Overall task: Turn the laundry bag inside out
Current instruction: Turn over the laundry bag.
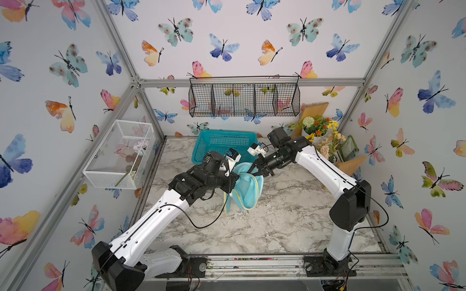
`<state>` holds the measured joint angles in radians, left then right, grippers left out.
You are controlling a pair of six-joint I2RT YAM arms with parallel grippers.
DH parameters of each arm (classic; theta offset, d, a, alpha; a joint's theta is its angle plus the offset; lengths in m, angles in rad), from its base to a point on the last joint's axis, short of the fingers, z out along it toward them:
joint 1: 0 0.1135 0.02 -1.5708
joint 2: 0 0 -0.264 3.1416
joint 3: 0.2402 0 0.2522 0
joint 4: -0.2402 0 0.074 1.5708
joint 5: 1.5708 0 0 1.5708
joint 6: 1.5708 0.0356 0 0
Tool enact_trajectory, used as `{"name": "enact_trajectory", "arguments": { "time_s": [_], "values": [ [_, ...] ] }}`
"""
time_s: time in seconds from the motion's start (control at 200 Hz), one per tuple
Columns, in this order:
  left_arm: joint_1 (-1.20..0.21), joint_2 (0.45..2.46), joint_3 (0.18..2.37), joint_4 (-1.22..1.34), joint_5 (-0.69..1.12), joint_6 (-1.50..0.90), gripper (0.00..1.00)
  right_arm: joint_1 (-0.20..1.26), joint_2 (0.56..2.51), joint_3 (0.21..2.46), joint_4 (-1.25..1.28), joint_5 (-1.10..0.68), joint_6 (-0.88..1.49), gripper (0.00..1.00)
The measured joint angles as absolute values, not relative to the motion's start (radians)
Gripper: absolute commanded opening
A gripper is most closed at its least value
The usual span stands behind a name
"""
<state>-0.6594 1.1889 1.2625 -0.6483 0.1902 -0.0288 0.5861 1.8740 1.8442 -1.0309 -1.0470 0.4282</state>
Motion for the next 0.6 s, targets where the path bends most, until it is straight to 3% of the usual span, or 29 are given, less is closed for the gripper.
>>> {"name": "enact_trajectory", "arguments": {
  "time_s": [0.055,0.11,0.165,0.41,0.601],
  "values": [
    [-0.653,1.187,1.287,-0.664,0.205,-0.035,0.00,0.586,1.883,1.860,-1.040,-1.048,0.424,0.06],
    [-0.647,1.185,1.314,-0.680,0.210,-0.042,0.00,0.586,1.890,1.873,-1.049,-1.048,0.418,0.28],
    [-0.643,1.184,1.339,-0.701,0.226,-0.048,0.00,0.585,1.899,1.887,-1.058,-1.043,0.417,0.41],
    [-0.548,1.186,1.391,-0.734,0.318,-0.109,0.00,0.550,1.929,1.984,-1.079,-0.966,0.394,0.61],
    [-0.496,1.237,1.414,-0.737,0.332,-0.220,0.00,0.474,1.796,1.911,-1.007,-0.809,0.408,0.72]
  ]
}}
